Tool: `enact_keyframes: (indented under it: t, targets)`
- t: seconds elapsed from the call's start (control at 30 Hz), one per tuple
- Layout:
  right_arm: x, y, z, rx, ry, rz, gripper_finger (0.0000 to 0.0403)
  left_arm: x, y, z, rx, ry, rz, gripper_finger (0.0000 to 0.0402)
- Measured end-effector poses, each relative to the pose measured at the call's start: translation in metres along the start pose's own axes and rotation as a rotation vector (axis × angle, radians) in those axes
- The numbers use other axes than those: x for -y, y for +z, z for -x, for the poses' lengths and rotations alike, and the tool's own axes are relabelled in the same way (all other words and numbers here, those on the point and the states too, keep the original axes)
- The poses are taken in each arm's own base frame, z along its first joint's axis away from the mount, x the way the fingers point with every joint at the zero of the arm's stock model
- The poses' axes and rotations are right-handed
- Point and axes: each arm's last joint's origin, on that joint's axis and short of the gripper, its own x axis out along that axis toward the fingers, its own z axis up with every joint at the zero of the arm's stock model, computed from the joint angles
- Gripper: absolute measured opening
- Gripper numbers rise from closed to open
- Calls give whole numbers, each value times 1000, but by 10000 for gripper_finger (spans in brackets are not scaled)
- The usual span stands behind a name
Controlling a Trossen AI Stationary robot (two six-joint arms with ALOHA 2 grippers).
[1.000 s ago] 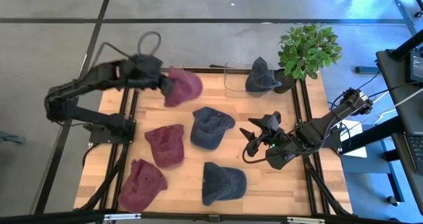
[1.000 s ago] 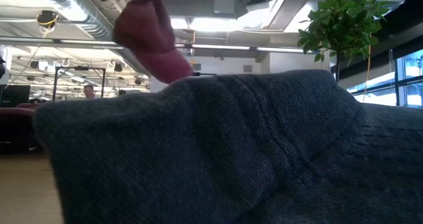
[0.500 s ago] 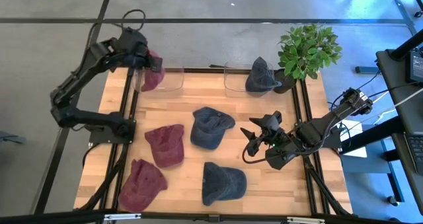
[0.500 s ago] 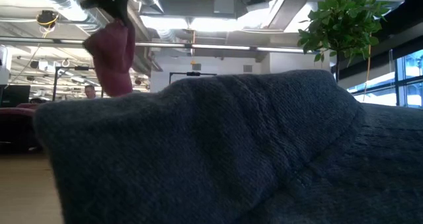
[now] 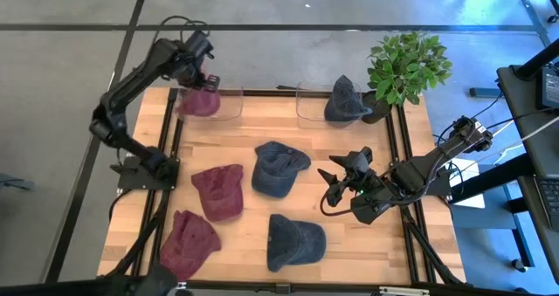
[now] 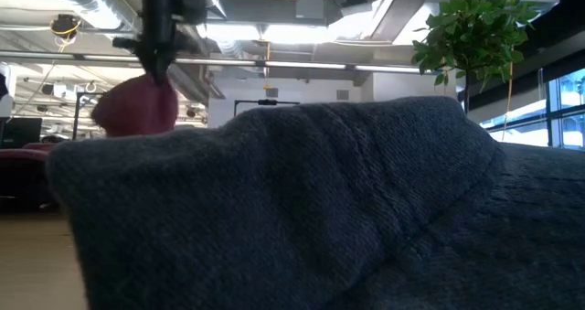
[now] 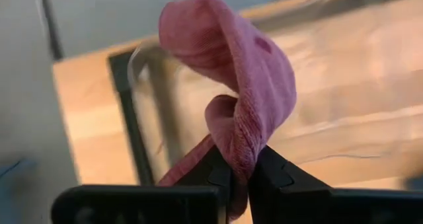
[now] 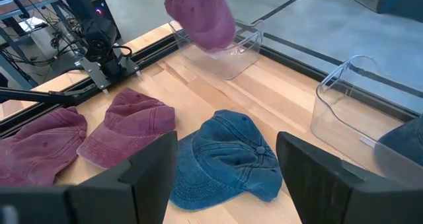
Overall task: Pick & Place hat
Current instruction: Put the bottom right maroon cap into the left transparent bin
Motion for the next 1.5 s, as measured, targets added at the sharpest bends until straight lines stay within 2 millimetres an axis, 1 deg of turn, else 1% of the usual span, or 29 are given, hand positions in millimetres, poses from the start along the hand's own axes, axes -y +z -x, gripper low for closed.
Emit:
enact_keyframes:
  t: [0.17,0.3,0.53,0.8,0.9,1.03,1.33,1.4,1.5]
  targets:
    - [0,0,0,0,0,-2,257,-6,7,-22,-107,153,20,17]
    - [0,0,0,0,0,-3,257,-11,14,-33,-125,187,84,21]
    - [0,0,0,0,0,-2,257,-9,18,-35,-96,210,129,38]
    - [0,0,0,0,0,0,257,-9,18,-35,-93,213,131,33]
    - [0,0,0,0,0,0,257,-9,19,-35,-88,215,134,38]
    - [0,0,0,-8,5,0,257,-10,20,-35,-69,227,159,61]
    - [-1,-1,0,-23,13,-2,257,-10,20,-34,-51,233,179,149]
    - [-1,-1,0,-23,13,-3,257,-11,19,-31,-41,227,170,160]
    - [-1,-1,0,-23,13,3,257,-12,14,-19,-3,208,162,168]
